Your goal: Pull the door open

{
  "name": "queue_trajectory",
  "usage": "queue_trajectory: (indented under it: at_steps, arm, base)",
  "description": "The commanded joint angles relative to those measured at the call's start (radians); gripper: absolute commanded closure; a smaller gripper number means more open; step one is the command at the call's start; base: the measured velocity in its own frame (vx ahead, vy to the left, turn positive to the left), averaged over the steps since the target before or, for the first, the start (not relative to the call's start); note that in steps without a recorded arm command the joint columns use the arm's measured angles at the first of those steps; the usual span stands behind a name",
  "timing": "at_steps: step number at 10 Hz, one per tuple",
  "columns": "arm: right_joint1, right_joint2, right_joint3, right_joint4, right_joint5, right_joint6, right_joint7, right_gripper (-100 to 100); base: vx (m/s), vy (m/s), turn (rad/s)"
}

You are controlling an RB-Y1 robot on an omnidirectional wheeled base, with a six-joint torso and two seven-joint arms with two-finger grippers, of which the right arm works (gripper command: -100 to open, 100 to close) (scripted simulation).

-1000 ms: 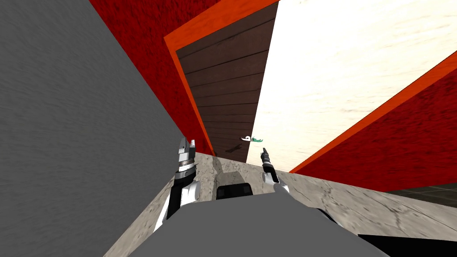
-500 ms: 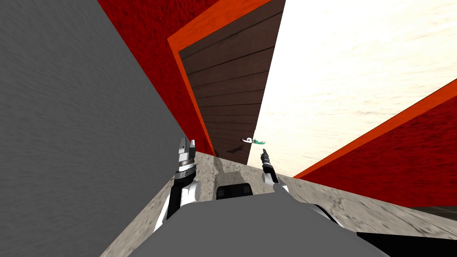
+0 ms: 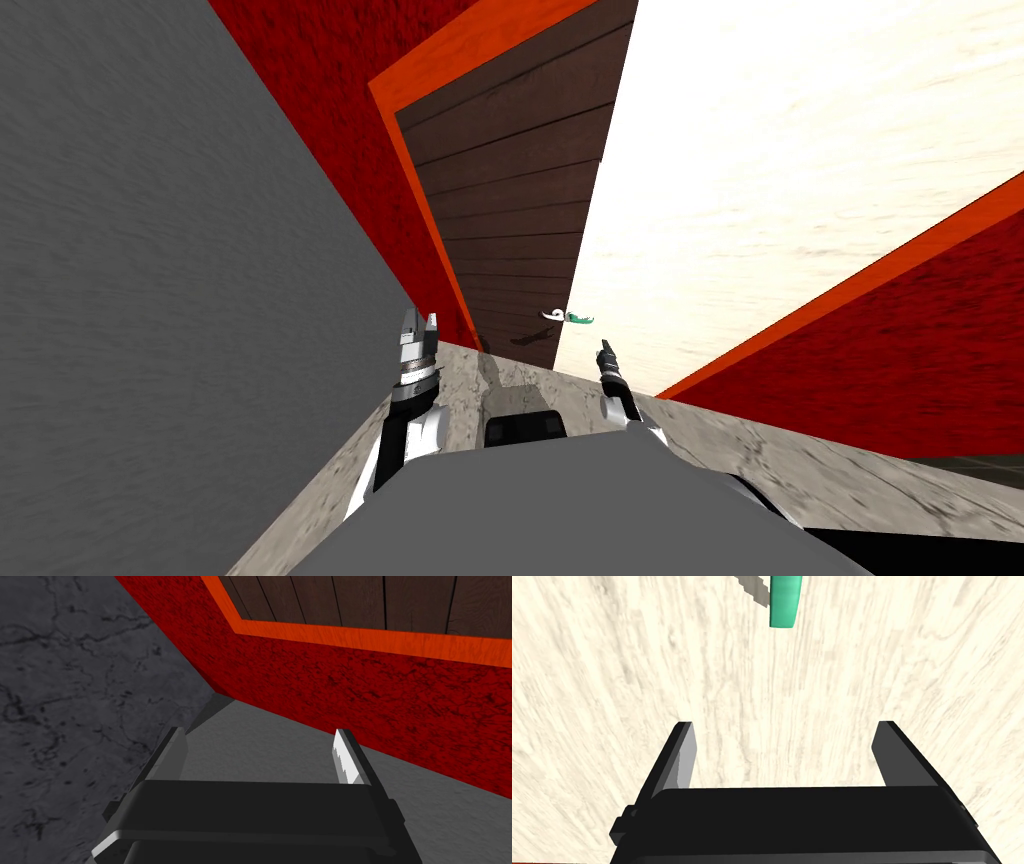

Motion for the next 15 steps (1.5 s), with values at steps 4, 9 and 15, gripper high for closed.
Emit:
queue_trajectory:
  at_steps: [4,9,15]
  arm:
    - [0.054,-0.060,-0.035,0.038,-0.022,-0.024,-0.036,-100]
    - [0.052,-0.075,-0.027,0.041,-0.021,-0.040,-0.068,-100]
    - [0.032,-0.064,-0.011,0.035,-0.013,-0.047,-0.074,100]
  base:
    - [0.075,-0.002,-0.006]
    - [0.135,-0.074,0.075]
    - [0.083,-0.016,0.051]
